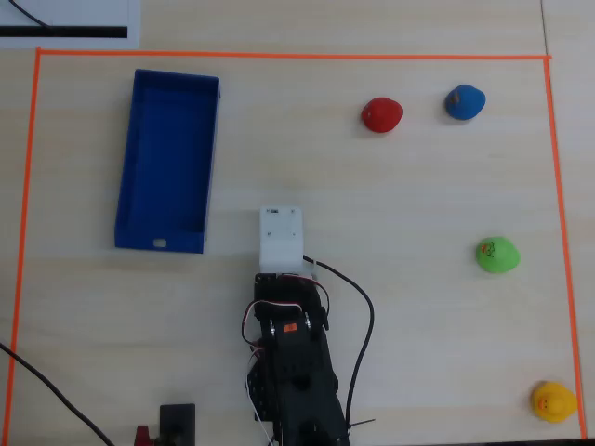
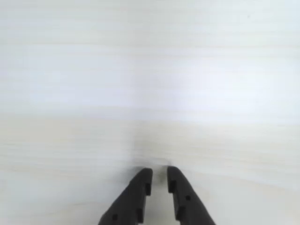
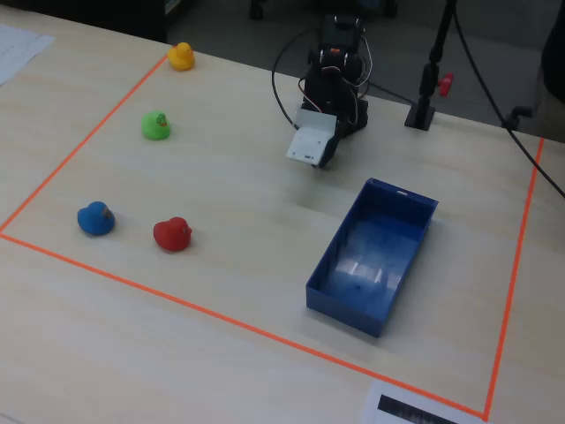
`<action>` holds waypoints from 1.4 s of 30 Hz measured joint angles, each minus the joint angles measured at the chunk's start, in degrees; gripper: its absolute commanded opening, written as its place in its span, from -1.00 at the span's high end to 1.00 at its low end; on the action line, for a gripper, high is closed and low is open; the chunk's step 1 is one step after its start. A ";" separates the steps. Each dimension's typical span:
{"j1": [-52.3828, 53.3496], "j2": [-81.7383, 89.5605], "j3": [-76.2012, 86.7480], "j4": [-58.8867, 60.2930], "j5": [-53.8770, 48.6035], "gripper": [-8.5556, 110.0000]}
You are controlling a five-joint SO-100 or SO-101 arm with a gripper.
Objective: Grasp yellow duck and put it into box.
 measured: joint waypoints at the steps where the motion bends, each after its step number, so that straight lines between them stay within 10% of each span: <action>1: 0.00 0.00 0.00 -0.26 0.00 0.85; 42: 46.32 -68.38 -16.70 -116.98 1.14 0.85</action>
